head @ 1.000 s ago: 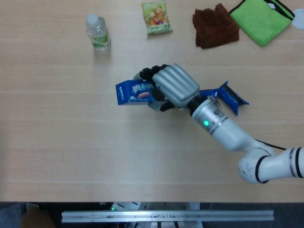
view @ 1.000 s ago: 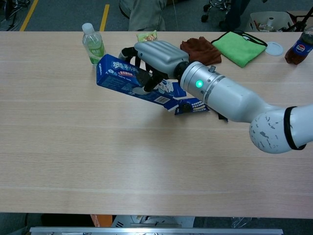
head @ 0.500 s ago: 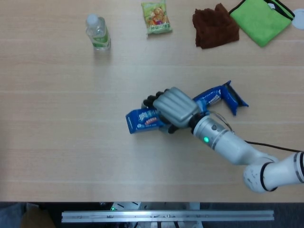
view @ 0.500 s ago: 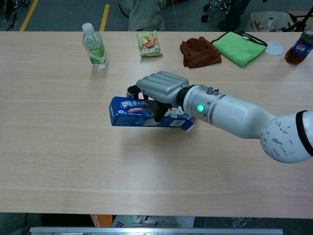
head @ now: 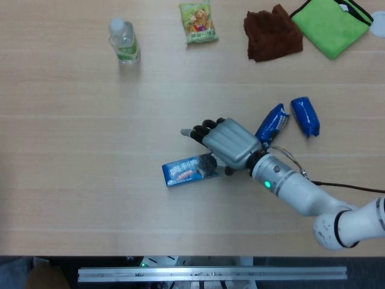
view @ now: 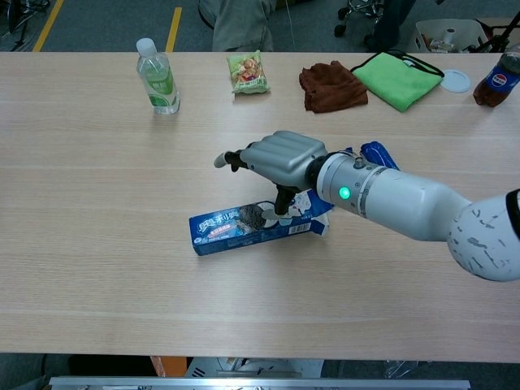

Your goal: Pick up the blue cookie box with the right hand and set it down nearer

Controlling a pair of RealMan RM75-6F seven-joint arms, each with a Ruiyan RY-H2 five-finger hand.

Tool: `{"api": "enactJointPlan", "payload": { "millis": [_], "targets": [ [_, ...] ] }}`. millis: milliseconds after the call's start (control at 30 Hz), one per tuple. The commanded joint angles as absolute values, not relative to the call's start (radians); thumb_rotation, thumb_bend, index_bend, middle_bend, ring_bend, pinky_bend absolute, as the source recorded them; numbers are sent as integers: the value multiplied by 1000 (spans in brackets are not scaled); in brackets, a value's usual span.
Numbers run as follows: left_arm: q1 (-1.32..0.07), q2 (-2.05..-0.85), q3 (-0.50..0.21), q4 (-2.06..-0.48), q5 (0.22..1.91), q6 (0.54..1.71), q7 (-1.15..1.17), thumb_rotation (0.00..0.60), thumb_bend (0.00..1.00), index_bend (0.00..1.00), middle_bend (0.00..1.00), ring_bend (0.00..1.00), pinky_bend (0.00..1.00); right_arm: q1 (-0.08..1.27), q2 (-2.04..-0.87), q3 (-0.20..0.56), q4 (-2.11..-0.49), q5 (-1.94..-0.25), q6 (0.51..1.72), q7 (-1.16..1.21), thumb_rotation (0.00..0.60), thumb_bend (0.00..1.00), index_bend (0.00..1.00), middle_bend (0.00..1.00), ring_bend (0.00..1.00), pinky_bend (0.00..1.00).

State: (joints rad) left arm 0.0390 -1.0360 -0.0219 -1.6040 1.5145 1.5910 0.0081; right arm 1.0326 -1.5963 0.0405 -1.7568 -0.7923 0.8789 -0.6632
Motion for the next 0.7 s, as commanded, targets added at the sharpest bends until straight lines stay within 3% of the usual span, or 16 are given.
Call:
{"api": "enactJointPlan", "payload": {
  "millis": [33,267,700],
  "targets": [
    [39,-1036,-22,-1604,1514,1591,8,600,261,291,241,186,256,1025,-1586,48,-1762,-815,891,-642,600,190,107,191,159,297],
    [32,-1038,-29,-1601,1520,1594,4,600,261,291,241,186,256,978,-1480,51,-1818,-884,961,-604,600,191,107,191,158,297],
    [3,-1049,-29,-1610,1520,1551,41,600,261,291,241,186,256,651,-1189,-88,-1888,-1170,1349,-474,600,195,107,210,158,297]
  ]
}}
